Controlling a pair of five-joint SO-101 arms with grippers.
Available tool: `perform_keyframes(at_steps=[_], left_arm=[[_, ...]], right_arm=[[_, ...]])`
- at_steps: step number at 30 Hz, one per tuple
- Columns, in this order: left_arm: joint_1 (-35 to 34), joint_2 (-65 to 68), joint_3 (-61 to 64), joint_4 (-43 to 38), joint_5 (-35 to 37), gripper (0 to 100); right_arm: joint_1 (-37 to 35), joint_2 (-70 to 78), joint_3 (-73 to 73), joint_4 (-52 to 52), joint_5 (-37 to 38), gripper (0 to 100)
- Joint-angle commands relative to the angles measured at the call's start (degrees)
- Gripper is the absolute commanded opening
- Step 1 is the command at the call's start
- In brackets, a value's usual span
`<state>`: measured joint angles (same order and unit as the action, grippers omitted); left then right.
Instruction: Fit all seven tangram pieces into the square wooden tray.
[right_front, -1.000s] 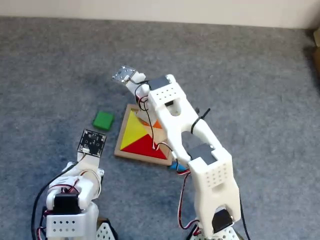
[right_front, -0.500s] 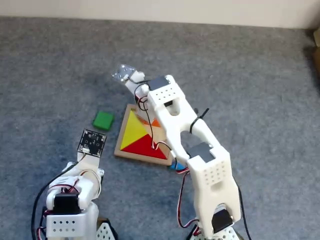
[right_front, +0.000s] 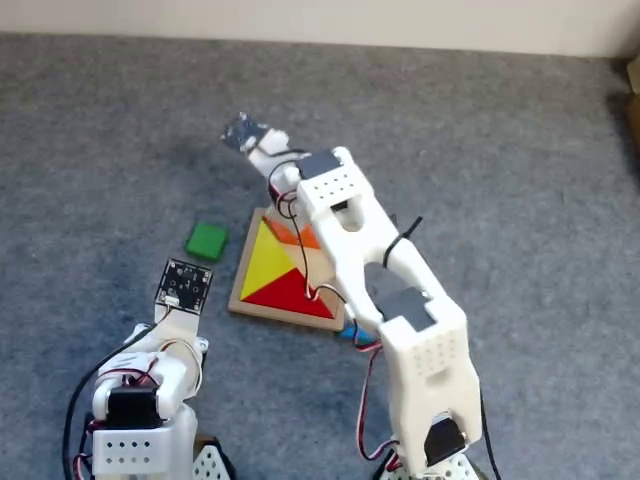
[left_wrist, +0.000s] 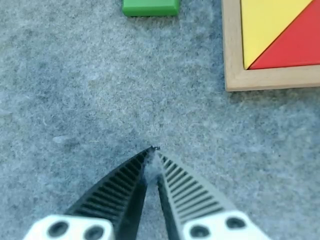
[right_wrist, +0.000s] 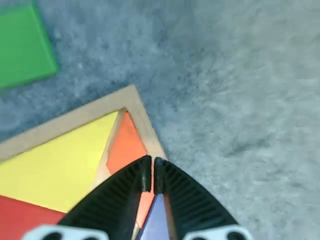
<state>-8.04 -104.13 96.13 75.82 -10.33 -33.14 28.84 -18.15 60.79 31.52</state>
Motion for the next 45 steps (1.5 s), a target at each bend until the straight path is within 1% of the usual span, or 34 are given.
perform_keyframes(at_steps=[1, 5, 11, 15, 17, 19, 22, 26, 32, 38, 45], left_arm=[[-0.7, -0.4, 1.0, 0.2, 0.2, 0], [-0.7, -0.4, 1.0, 0.2, 0.2, 0], [-0.7, -0.4, 1.0, 0.2, 0.2, 0], [-0.7, -0.4, 1.0, 0.2, 0.2, 0], [-0.7, -0.4, 1.0, 0.2, 0.2, 0], [-0.7, -0.4, 1.0, 0.2, 0.2, 0], [-0.7, -0.4, 1.0, 0.2, 0.2, 0], [-0.7, -0.4, 1.0, 0.2, 0.2, 0], [-0.7, -0.4, 1.0, 0.2, 0.2, 0], [-0.7, -0.4, 1.0, 0.2, 0.2, 0], [-0.7, -0.4, 1.0, 0.2, 0.2, 0]], right_arm=[[0.0, -9.6, -0.1, 0.7, -4.2, 2.0], [0.8, -14.7, 1.9, 7.7, -6.9, 2.0], [0.8, -20.0, 8.1, 20.8, -7.1, 2.3], [0.9, -23.7, 13.8, 25.1, -7.0, 2.9], [0.7, -26.2, 17.9, 25.9, -6.9, 6.5], [0.6, -29.4, 23.1, 25.9, -6.2, 12.9], [0.7, -34.4, 32.8, 25.4, 0.2, 20.4], [0.9, -39.6, 45.2, 20.4, 4.7, 21.8], [0.7, -41.5, 58.5, 7.6, 6.9, 22.0], [0.9, -41.5, 65.9, -4.5, 7.6, 22.0], [1.0, -41.4, 70.5, -10.9, 7.6, 21.7]])
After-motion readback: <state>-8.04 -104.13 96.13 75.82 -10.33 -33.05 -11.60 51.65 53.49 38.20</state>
